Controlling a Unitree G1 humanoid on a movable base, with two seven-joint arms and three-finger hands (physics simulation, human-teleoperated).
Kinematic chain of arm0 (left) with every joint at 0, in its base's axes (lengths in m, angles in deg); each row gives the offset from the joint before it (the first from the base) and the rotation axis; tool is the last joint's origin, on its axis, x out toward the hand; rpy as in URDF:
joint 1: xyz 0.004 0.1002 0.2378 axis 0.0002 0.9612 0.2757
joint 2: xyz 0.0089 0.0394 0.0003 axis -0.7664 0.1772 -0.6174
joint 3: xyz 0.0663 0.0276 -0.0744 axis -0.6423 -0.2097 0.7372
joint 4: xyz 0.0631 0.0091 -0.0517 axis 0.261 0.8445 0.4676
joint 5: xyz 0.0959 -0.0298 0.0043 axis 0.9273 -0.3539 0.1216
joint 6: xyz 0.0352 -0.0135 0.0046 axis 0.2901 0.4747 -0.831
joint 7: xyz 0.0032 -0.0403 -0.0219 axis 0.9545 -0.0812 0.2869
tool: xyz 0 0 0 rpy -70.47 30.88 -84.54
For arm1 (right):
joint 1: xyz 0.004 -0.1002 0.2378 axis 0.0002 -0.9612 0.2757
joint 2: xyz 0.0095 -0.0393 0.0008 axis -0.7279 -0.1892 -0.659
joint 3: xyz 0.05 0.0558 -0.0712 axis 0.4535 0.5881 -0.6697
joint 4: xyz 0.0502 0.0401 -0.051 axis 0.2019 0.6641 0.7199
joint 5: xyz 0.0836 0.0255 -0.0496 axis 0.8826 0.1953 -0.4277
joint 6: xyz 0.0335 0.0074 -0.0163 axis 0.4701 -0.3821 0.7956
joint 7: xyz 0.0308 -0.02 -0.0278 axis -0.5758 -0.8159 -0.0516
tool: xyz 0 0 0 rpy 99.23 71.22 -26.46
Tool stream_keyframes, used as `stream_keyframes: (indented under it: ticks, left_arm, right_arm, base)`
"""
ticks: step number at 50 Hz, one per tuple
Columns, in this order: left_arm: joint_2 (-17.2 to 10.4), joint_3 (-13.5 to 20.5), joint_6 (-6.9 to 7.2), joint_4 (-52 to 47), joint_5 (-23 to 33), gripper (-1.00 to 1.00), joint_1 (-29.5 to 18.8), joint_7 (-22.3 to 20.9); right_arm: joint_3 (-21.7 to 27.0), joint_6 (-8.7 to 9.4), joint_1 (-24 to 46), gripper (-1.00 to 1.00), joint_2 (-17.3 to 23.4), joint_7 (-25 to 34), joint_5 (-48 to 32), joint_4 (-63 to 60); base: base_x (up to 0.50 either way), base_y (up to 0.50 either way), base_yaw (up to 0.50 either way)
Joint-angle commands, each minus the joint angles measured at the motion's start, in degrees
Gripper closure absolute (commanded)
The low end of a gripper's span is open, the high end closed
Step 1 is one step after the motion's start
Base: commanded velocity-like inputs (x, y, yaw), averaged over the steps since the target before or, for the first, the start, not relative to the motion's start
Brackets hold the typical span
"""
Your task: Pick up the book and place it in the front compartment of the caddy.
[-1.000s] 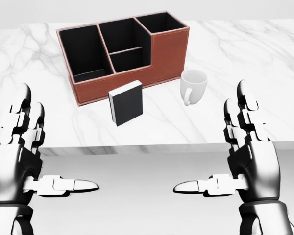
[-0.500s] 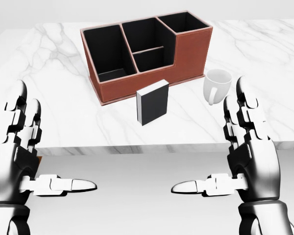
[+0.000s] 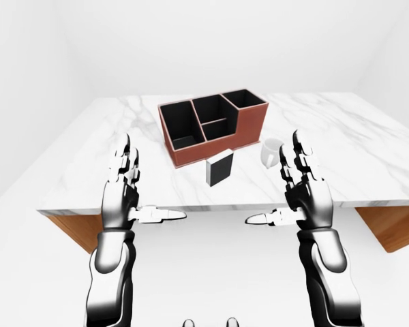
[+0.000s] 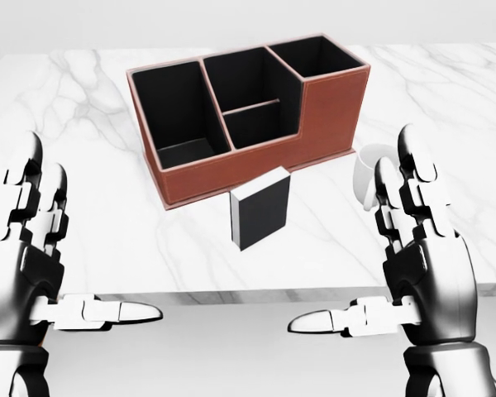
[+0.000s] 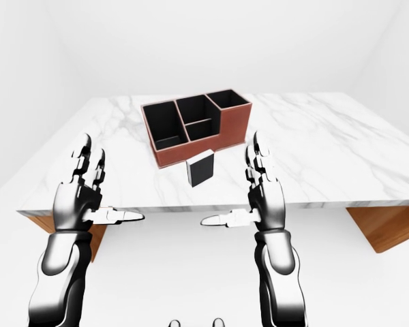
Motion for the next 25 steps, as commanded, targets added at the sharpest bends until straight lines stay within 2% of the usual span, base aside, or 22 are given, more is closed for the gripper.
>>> stream_keyframes:
  ticks: [1,25]
  left_arm:
    - [-0.06,0.12,0.0,-0.78,-0.15,-1.0,-0.11,-0.14]
    - [-0.37,1.18,0.0,-5.33,-0.89,-1.0,-0.55,-0.69]
  right_arm:
    - [-0.36,0.0,-0.37,-1.0,-0.02,0.18,0.13,-1.34]
    - [0.22,0.0,0.24,-1.0,0.15,-0.21,-0.66,-5.48]
  base:
    - [0.5,0.0,0.0]
    - [0.5,0.0,0.0]
